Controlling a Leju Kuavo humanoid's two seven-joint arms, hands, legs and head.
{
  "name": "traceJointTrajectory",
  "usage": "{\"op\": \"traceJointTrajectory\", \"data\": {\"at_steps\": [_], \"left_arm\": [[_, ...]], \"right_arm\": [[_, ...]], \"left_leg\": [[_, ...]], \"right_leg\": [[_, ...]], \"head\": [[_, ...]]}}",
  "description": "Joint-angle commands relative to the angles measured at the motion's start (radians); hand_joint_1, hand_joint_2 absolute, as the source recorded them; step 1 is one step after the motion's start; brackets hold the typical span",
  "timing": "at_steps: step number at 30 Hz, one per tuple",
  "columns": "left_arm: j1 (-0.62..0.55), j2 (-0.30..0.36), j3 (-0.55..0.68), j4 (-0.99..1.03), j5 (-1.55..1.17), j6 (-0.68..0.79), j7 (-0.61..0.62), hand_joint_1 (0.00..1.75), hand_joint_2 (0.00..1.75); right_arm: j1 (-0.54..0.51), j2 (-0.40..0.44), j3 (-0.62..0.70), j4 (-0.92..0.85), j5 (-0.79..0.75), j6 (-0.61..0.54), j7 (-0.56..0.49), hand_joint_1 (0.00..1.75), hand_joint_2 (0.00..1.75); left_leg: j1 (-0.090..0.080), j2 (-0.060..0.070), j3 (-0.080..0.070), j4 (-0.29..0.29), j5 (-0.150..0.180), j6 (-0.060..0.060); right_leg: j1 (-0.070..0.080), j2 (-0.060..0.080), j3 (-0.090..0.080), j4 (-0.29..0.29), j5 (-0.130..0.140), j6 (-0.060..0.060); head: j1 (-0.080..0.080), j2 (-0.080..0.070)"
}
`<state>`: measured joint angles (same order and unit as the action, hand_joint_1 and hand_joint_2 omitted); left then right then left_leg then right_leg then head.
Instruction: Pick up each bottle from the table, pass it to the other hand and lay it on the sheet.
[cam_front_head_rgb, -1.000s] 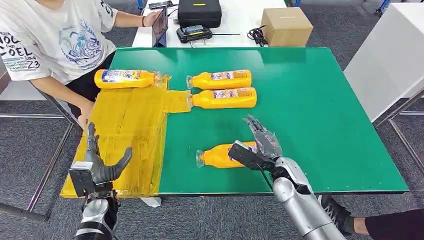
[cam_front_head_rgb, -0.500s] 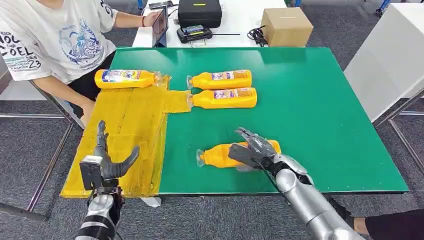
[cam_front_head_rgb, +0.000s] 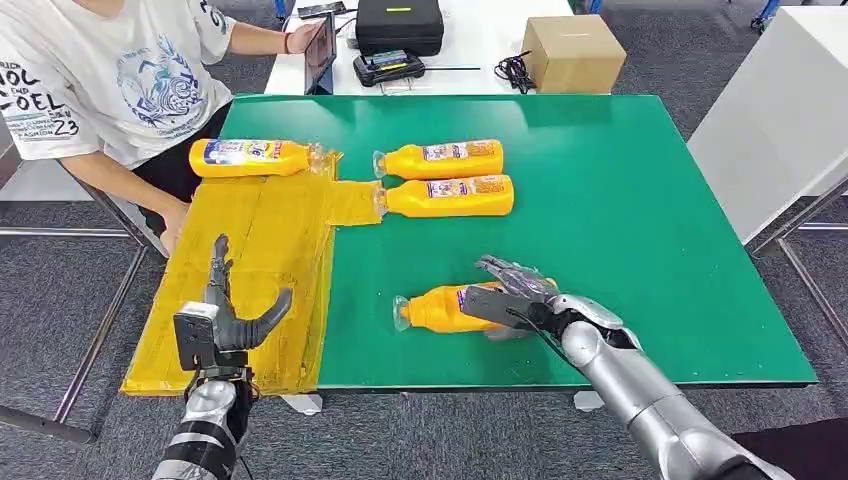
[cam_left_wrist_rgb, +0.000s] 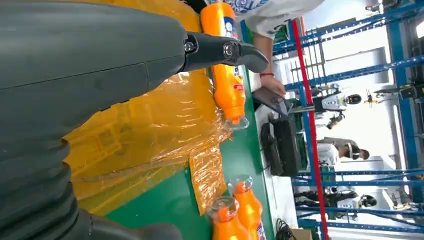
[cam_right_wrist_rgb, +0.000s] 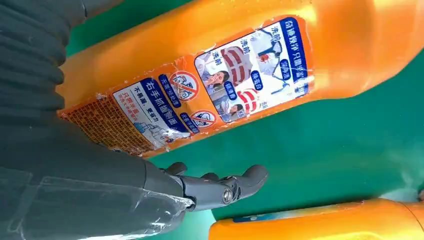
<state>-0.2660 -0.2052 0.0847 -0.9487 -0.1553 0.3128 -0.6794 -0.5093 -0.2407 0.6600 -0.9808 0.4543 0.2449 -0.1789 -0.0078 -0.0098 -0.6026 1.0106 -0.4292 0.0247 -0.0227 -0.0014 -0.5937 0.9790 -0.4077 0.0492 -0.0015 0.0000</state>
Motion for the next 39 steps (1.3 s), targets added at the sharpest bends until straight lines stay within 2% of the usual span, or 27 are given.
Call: {"op": "traceJointTrajectory", "data": {"at_steps": [1,9,15,16,17,18,19,26,39], "left_arm": [[-0.051,0.010,-0.024,0.090,0.011,-0.007,-0.012,0.00,1.75],[-0.061,0.007,-0.029,0.122,0.028,-0.011,-0.006,0.00,1.75],[-0.069,-0.011,-0.021,0.138,0.058,-0.034,-0.008,0.00,1.75],[-0.069,-0.012,-0.022,0.140,0.059,-0.035,-0.008,0.00,1.75],[-0.068,-0.014,-0.021,0.140,0.062,-0.035,-0.009,0.00,1.75],[-0.067,-0.015,-0.021,0.141,0.065,-0.037,-0.010,0.00,1.75],[-0.068,-0.016,-0.021,0.144,0.067,-0.038,-0.010,0.00,1.75],[-0.075,-0.023,-0.020,0.158,0.080,-0.047,-0.011,0.00,1.75],[-0.070,-0.027,-0.030,0.164,0.072,-0.039,-0.001,0.00,1.75]], "right_arm": [[-0.103,-0.032,0.142,0.094,-0.014,0.047,0.015,0.00,1.75],[-0.167,-0.042,0.234,0.132,-0.011,0.063,0.036,0.00,1.75],[-0.312,-0.068,0.387,0.131,0.006,0.181,0.065,0.00,1.75],[-0.321,-0.068,0.402,0.132,0.010,0.187,0.069,0.07,1.75],[-0.326,-0.066,0.421,0.136,0.011,0.187,0.074,1.05,1.75],[-0.335,-0.066,0.446,0.140,0.014,0.190,0.077,1.52,1.75],[-0.340,-0.067,0.461,0.143,0.005,0.195,0.076,1.75,1.75],[-0.408,-0.085,0.598,0.134,-0.020,0.252,0.087,1.75,1.75],[-0.404,-0.058,0.688,0.174,-0.050,0.207,0.081,1.75,1.75]], "left_leg": [[0.002,0.001,0.002,0.001,-0.001,-0.002],[0.003,0.002,0.004,0.001,-0.002,-0.003],[0.000,0.002,0.000,0.002,-0.001,-0.001],[0.001,0.003,0.001,0.003,-0.002,-0.001],[0.000,0.003,0.000,0.002,-0.001,-0.001],[0.001,0.003,0.001,0.002,-0.001,-0.001],[0.002,0.003,0.002,0.002,-0.002,-0.002],[0.002,0.001,0.003,0.001,-0.001,-0.001],[0.002,0.001,0.003,0.001,0.000,-0.001]], "right_leg": [[0.002,0.000,0.003,-0.001,-0.001,-0.002],[0.003,0.001,0.005,-0.001,-0.001,-0.004],[0.000,0.002,0.000,0.002,0.000,-0.001],[0.002,0.002,0.001,0.002,-0.001,-0.002],[0.000,0.002,0.000,0.002,0.000,-0.002],[0.001,0.002,0.001,0.001,0.000,-0.002],[0.002,0.002,0.002,0.001,-0.001,-0.003],[0.002,0.001,0.003,0.000,-0.001,-0.003],[0.002,0.000,0.003,-0.001,0.000,-0.002]], "head": [[0.000,0.000],[0.000,0.000],[0.000,0.000],[0.000,0.000],[0.000,0.000],[0.000,0.000],[0.000,0.000],[0.000,0.000],[0.000,0.000]]}}
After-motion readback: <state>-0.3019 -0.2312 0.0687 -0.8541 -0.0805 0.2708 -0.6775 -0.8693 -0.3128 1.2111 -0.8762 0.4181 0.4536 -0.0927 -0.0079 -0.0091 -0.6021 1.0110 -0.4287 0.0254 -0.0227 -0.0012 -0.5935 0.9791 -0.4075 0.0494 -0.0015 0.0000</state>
